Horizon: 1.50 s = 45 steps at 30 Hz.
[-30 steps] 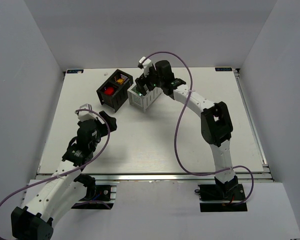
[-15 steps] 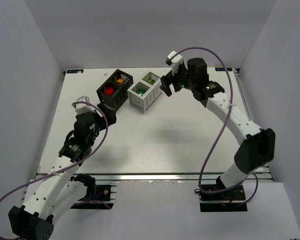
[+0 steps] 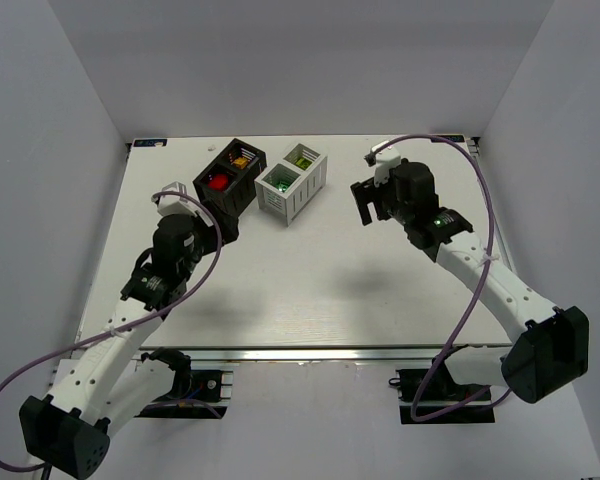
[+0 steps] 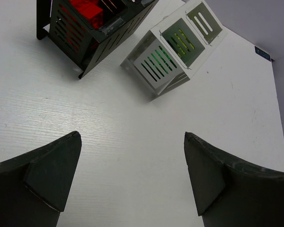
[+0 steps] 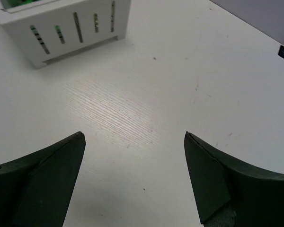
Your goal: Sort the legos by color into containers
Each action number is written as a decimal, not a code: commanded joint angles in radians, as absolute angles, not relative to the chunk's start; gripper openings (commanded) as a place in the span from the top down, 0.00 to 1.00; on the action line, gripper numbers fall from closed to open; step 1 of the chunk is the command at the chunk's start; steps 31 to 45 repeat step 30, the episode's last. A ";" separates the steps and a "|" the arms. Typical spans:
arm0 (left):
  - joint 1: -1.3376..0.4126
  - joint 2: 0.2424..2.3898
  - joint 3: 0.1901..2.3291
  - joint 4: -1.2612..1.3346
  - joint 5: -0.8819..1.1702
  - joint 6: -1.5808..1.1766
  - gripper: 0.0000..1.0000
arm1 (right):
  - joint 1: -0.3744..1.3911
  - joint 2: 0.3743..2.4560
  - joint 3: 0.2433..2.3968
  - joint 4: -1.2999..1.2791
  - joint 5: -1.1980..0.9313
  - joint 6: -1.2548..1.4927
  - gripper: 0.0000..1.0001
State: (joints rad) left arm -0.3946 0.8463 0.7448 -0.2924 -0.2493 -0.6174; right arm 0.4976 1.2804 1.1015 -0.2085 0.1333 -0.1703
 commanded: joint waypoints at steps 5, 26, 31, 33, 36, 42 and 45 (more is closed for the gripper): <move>-0.390 0.857 0.804 -0.305 -0.225 -0.615 0.02 | 0.485 1.252 1.043 -0.147 0.284 -0.166 0.11; -0.390 0.801 0.772 -0.322 -0.252 -0.650 0.02 | 0.446 1.241 1.009 -0.141 0.222 -0.141 0.11; -0.390 0.804 0.761 -0.302 -0.252 -0.660 0.02 | 0.433 1.233 1.002 -0.138 0.210 -0.124 0.10; -0.390 0.804 0.761 -0.302 -0.252 -0.660 0.02 | 0.433 1.233 1.002 -0.138 0.210 -0.124 0.10; -0.390 0.804 0.761 -0.302 -0.252 -0.660 0.02 | 0.433 1.233 1.002 -0.138 0.210 -0.124 0.10; -0.390 0.804 0.761 -0.302 -0.252 -0.660 0.02 | 0.433 1.233 1.002 -0.138 0.210 -0.124 0.10; -0.390 0.804 0.761 -0.302 -0.252 -0.660 0.02 | 0.433 1.233 1.002 -0.138 0.210 -0.124 0.10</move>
